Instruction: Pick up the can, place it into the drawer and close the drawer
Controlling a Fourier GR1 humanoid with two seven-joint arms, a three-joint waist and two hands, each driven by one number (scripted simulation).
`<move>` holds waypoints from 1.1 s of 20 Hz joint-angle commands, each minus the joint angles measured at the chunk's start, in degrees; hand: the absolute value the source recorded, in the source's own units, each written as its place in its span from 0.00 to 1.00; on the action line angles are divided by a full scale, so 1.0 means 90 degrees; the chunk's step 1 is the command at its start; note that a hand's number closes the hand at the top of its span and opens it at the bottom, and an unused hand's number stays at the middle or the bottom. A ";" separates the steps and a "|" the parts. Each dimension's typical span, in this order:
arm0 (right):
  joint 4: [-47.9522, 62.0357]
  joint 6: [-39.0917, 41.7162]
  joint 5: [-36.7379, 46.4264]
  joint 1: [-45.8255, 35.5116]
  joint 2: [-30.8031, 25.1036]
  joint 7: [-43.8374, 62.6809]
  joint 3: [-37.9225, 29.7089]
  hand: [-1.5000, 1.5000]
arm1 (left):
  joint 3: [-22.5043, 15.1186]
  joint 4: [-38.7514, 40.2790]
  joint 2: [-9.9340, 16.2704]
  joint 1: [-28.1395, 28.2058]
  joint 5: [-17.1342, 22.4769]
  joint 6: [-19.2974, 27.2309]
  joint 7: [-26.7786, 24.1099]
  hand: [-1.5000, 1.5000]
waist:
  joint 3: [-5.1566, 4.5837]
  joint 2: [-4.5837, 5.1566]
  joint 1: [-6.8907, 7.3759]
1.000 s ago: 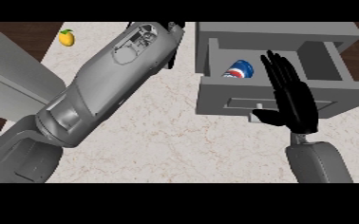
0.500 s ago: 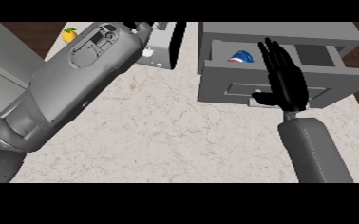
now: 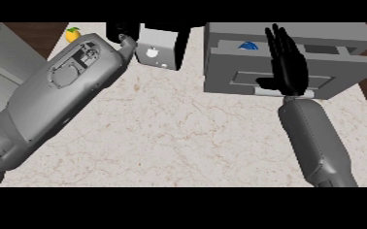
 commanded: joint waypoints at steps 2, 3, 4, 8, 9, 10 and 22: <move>0.1302 -0.0340 -0.0050 -0.0758 0.0078 -0.0008 -0.0293 0.00 | 0.0147 -0.0636 0.0470 0.0166 -0.0023 -0.0050 0.0367 0.00 | 0.0119 0.0151 0.0135; 0.1455 -0.0305 0.0073 -0.1020 0.0035 0.0129 -0.0304 0.00 | -0.0046 -0.0569 0.0327 0.0316 -0.0187 0.0061 0.0285 0.00 | 0.0118 0.0171 0.0127; 0.1630 -0.0414 -0.0016 -0.1119 -0.0011 0.0032 -0.0399 0.00 | 0.0129 -0.0670 0.0568 0.0467 -0.0027 -0.0279 0.0238 0.00 | 0.0117 0.0193 0.0154; 0.2349 -0.0513 -0.0110 -0.1937 -0.0184 -0.0101 -0.0637 0.00 | 0.0116 -0.0969 0.0412 0.0878 -0.0161 -0.0051 0.0115 0.00 | 0.0118 0.0214 0.0122; 0.2530 -0.0654 0.0169 -0.2123 -0.0049 0.0261 -0.0555 0.00 | 0.0129 -0.1101 0.0624 0.0939 -0.0126 -0.0252 0.0152 0.00 | 0.0115 0.0226 0.0223; 0.2627 -0.0677 -0.0116 -0.2053 -0.0204 -0.0112 -0.0727 0.00 | -0.0056 -0.1473 0.0455 0.1229 -0.0282 0.0118 0.0104 0.00 | 0.0120 0.0204 0.0235; 0.3651 -0.0863 0.0035 -0.3083 -0.0232 0.0172 -0.0969 0.00 | 0.0081 -0.1830 0.0613 0.1958 -0.0509 0.0013 -0.0134 0.00 | 0.0118 0.0272 0.0212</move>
